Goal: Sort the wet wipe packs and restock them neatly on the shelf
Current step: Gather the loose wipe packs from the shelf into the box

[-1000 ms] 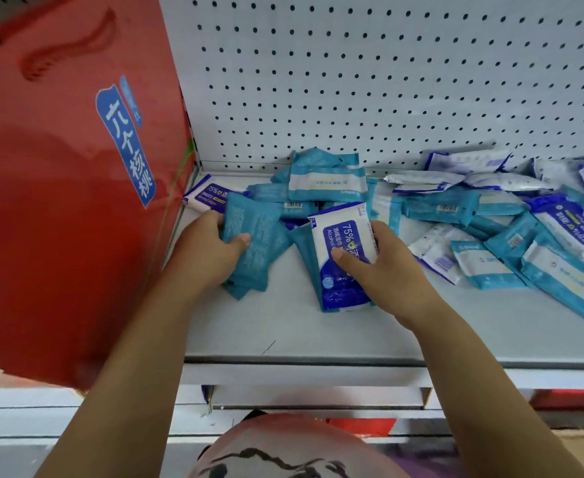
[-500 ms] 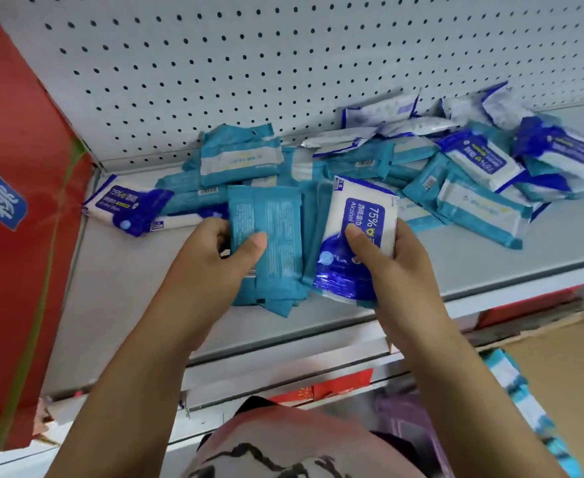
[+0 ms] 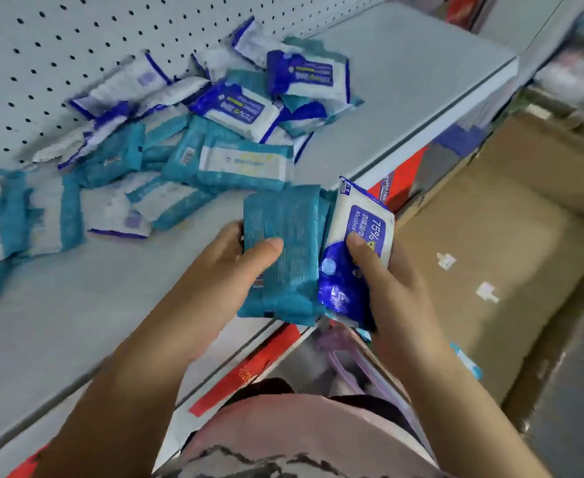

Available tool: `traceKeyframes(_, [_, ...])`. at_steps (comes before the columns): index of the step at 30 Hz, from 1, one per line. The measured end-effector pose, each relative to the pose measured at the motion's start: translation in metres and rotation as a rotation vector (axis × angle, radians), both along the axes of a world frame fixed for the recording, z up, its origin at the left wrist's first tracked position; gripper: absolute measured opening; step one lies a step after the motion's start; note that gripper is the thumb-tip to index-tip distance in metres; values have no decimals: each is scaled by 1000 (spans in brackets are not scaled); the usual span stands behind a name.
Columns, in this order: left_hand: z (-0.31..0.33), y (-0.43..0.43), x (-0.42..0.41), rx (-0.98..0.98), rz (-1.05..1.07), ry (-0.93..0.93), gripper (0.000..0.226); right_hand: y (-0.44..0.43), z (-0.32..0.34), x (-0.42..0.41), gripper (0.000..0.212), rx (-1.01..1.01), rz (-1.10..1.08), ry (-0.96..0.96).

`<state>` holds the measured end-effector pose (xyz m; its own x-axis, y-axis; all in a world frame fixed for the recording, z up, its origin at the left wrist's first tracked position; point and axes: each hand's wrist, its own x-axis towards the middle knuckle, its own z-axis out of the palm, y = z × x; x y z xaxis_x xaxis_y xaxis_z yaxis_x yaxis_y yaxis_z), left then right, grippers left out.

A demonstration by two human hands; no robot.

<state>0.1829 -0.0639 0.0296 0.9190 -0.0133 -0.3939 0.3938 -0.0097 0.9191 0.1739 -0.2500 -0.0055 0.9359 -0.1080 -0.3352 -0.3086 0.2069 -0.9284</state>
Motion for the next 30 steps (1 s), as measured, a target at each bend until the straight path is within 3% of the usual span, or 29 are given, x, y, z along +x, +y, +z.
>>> traceKeyframes(3, [-22,-47,11,39,-135,43,30,-54,-8,-11,28,-25,-73,23])
traceKeyframes(7, [-58,-116,24,130,-321,92,34,-123,-45,-31,31,-49,-195,132])
traceKeyframes(11, [-119,-182,38,343,-505,128,67,-177,-116,-60,37,-115,-450,316])
traceKeyframes(17, [-210,-260,32,563,-666,216,46,-229,-213,-114,45,-314,-623,557])
traceKeyframes(22, [-261,-290,23,717,-784,199,64,-246,-256,-135,59,-452,-679,660])
traceKeyframes(30, [-296,-314,12,792,-973,237,73,-241,-281,-130,71,-531,-495,876])
